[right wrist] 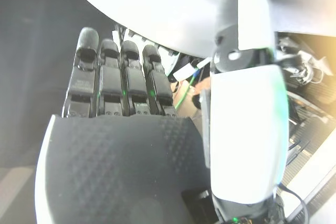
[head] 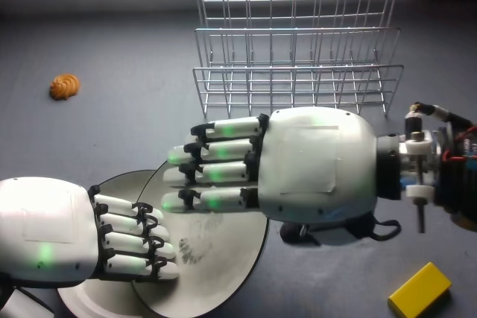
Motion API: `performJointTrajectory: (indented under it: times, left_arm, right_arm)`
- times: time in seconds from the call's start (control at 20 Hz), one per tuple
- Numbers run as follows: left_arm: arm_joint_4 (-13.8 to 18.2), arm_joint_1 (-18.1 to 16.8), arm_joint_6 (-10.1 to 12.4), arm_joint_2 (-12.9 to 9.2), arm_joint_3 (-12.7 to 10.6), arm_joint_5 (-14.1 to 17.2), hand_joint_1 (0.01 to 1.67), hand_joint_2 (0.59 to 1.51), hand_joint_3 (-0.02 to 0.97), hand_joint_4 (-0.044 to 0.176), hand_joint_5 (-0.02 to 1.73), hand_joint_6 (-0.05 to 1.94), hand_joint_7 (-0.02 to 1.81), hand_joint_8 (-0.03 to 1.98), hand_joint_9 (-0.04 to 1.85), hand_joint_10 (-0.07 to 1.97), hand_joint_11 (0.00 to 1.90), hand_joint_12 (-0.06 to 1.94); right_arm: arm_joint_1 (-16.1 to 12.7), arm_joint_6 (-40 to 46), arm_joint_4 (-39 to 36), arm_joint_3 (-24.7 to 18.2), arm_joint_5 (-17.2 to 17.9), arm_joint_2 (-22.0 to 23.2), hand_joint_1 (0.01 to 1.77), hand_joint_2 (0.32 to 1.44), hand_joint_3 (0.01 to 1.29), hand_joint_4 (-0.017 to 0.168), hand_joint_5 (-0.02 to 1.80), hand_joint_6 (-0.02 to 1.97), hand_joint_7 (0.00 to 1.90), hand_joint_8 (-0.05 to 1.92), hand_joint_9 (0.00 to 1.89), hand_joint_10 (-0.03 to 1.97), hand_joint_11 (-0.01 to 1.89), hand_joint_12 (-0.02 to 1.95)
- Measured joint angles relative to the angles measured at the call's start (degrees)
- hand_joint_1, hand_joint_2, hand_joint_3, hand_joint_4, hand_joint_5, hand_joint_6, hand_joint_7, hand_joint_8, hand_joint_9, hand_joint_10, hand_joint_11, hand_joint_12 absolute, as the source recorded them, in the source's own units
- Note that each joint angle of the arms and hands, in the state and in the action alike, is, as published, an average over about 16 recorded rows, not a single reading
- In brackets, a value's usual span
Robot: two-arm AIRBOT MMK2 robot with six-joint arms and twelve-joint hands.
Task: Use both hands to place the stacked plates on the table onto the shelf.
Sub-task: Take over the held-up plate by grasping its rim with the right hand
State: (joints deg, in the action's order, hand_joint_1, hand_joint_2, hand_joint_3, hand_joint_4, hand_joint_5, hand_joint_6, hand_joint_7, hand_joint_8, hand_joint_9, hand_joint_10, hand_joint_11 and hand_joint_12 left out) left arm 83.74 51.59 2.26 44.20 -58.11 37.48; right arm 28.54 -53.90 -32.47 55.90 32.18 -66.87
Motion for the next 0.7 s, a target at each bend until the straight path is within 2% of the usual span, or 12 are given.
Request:
performJointTrajectory:
  times: [0.3, 0.7]
  left_arm:
    - [-0.3, 0.0, 0.0, 0.2, -0.3, 0.1, 0.02, 1.189, 0.009, -0.002, 0.08, -0.01, 0.05, 0.0, 0.04, 0.01, 0.04, 0.03]
    - [-0.4, 0.0, 0.0, 0.4, -0.6, 0.4, 0.02, 1.185, 0.01, -0.002, 0.09, -0.01, 0.06, -0.01, 0.06, 0.01, 0.04, 0.07]
  right_arm:
    - [0.2, -3.0, 2.3, 2.9, -0.2, -4.4, 1.2, 0.93, 0.01, 0.004, 0.21, 0.02, 0.18, 0.01, 0.14, 0.01, 0.02, 0.68]
    - [0.5, -4.2, 3.9, 5.2, -0.9, -7.8, 1.15, 0.96, 0.01, 0.004, 0.33, 0.02, 0.34, 0.01, 0.3, 0.04, 0.02, 1.03]
